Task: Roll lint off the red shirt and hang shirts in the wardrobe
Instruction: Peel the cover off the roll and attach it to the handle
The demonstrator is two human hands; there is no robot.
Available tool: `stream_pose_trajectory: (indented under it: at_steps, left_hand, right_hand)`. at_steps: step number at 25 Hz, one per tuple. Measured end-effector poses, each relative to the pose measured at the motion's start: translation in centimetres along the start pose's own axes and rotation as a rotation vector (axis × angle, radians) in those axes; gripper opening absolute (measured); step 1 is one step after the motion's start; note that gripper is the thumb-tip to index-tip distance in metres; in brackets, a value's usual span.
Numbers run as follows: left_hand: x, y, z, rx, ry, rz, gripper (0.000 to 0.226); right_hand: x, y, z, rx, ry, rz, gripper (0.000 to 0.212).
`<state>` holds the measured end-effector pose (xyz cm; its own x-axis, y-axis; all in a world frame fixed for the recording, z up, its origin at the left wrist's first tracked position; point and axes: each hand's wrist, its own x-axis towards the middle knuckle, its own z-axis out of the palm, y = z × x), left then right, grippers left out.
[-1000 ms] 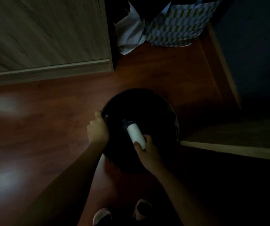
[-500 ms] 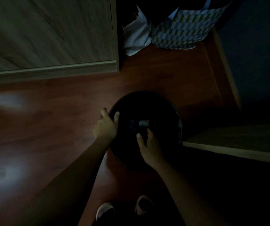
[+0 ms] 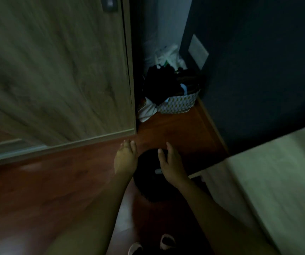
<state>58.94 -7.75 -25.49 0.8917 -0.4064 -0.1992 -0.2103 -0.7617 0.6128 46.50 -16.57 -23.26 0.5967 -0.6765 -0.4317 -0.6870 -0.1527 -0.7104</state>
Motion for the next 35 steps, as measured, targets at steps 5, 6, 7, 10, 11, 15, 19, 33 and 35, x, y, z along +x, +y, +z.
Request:
stream_pose_trajectory:
  at_steps: [5,6,7,10,11,15,19,33,35]
  left_hand:
    - [-10.1,11.0,-9.4,-0.178,-0.064,0.137,0.039]
    - [-12.4,12.9,-10.5,-0.211,-0.065,0.174,0.038]
    - [-14.6,14.4,-10.8,-0.241,-0.066,0.200,0.038]
    - [-21.6,18.3,-11.1,-0.306,-0.106,0.229,0.041]
    - [-24.1,19.1,-10.4,-0.332,-0.117,0.248,0.041]
    - [-33.1,21.3,-6.0,-0.374,-0.159,0.331,0.040]
    - [-41.7,22.2,-0.7,-0.308,-0.175,0.358,0.036]
    - [-57.9,24.4,8.5,0.223,-0.654,0.804,0.037]
    - [-57.9,24.7,9.7,0.314,-0.694,0.819,0.039]
  right_hand:
    - [-10.8,-7.3,-11.9,-0.146,0.221,-0.244,0.062]
    - [-13.0,-7.8,-14.1,-0.186,0.271,-0.295,0.062]
    - [-15.0,-7.9,-16.0,-0.240,0.308,-0.345,0.062]
    - [-20.7,-5.9,-21.2,-0.386,0.397,-0.405,0.060]
    - [-22.5,-4.4,-22.9,-0.414,0.415,-0.402,0.060]
    - [-29.7,2.8,-28.2,-0.514,0.460,-0.415,0.061]
    - [-36.4,11.6,-33.2,-0.524,0.463,-0.398,0.060]
    - [-37.4,26.0,-42.1,-0.722,0.154,-0.268,0.065]
    - [-36.7,26.3,-42.0,-0.703,0.100,-0.240,0.064]
